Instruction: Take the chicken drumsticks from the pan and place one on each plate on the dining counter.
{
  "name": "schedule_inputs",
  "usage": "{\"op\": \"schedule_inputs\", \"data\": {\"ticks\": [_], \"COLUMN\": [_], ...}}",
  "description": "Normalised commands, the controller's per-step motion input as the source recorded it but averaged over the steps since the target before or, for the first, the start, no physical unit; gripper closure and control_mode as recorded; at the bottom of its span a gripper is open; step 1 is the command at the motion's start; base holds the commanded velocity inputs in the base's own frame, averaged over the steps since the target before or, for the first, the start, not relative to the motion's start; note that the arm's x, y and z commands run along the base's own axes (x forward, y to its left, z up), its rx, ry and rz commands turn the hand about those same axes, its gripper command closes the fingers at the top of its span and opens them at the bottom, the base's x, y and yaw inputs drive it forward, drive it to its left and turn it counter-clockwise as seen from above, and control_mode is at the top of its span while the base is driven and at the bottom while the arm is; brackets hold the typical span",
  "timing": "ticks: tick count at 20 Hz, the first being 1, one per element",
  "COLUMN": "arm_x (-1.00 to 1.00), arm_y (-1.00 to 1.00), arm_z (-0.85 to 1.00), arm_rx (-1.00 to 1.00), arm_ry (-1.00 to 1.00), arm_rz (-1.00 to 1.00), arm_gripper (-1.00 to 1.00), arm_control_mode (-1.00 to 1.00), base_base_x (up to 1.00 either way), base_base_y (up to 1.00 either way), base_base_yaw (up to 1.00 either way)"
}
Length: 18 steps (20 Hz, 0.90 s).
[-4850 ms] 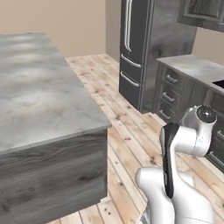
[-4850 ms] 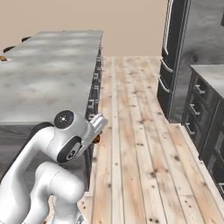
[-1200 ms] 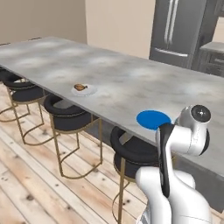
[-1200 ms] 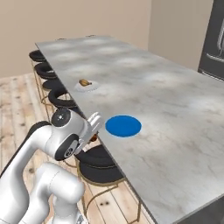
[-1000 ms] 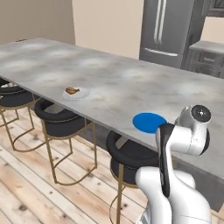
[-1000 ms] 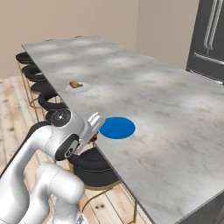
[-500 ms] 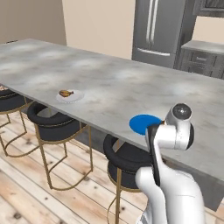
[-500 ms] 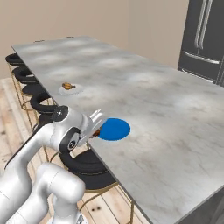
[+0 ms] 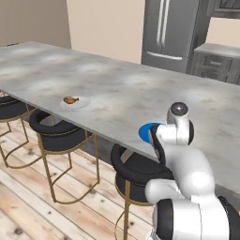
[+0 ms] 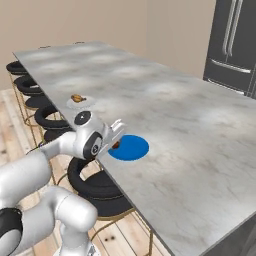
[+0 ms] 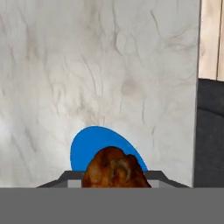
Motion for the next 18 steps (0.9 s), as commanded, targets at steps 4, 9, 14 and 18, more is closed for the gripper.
{"op": "schedule_inputs", "data": {"ticks": [4,9,14,18], "arm_x": [0.41,0.33,0.42,0.52], "arm_y": [-0.04,-0.2,-0.12,0.0], "arm_z": [-0.13,-0.44,-0.71,-0.56], "arm_rx": [0.18,0.11,0.05,0.01], "arm_ry": [0.23,0.04,0.13,0.13], "arm_rz": [0.0,0.0,0.0,0.0], "arm_gripper": [1.0,1.0,1.0,1.0], "arm_control_mode": [-1.0,-1.0,-1.0,-1.0], "base_base_x": [0.0,0.0,0.0,0.0], "base_base_y": [0.0,0.0,0.0,0.0], "base_base_yaw": [0.0,0.0,0.0,0.0]}}
